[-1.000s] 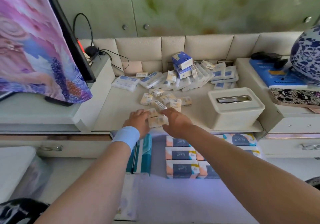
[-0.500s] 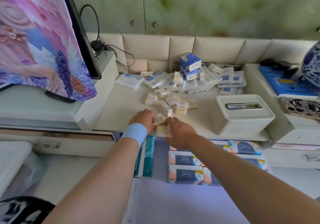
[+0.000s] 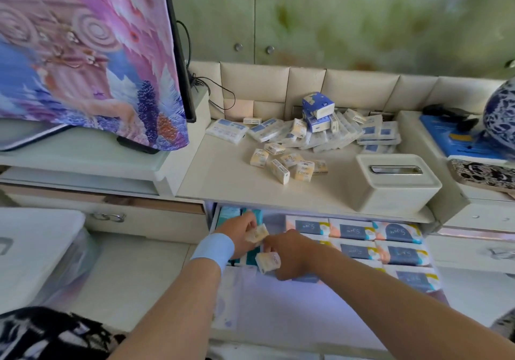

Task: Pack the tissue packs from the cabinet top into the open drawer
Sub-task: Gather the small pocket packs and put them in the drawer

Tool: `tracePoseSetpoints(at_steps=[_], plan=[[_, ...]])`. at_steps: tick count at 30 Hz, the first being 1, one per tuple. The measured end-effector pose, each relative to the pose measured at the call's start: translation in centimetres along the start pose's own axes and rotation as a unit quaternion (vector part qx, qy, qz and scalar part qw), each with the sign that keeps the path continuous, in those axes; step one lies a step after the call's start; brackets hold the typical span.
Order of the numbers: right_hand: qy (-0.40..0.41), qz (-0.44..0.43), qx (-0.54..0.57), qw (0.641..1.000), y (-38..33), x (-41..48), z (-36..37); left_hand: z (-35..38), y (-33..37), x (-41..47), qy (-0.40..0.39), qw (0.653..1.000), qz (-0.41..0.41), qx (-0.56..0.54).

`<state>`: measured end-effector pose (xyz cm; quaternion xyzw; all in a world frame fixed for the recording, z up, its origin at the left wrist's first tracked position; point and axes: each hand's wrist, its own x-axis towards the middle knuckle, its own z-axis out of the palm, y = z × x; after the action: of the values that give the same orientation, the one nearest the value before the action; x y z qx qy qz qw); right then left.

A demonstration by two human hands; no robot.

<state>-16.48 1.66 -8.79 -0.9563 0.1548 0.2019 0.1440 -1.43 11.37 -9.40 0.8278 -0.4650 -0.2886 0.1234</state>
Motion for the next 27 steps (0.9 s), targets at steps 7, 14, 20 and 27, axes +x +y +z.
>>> tracePoseSetpoints(at_steps=[7,14,20,27], plan=[[0.067,0.058,-0.164,0.983,0.3,2.0,2.8,0.2,-1.8,-0.3,-0.043,0.994,0.023,0.097],[0.074,0.041,-0.269,0.959,1.0,4.3,3.8,-0.4,-1.5,1.8,-0.059,0.992,0.011,0.108],[0.047,0.098,-0.302,0.947,1.1,6.4,4.6,-0.1,-1.7,2.4,-0.05,0.995,0.001,0.09],[0.141,0.049,-0.202,0.968,2.1,6.8,2.4,-0.5,-1.3,1.8,-0.027,0.998,-0.011,0.058]])
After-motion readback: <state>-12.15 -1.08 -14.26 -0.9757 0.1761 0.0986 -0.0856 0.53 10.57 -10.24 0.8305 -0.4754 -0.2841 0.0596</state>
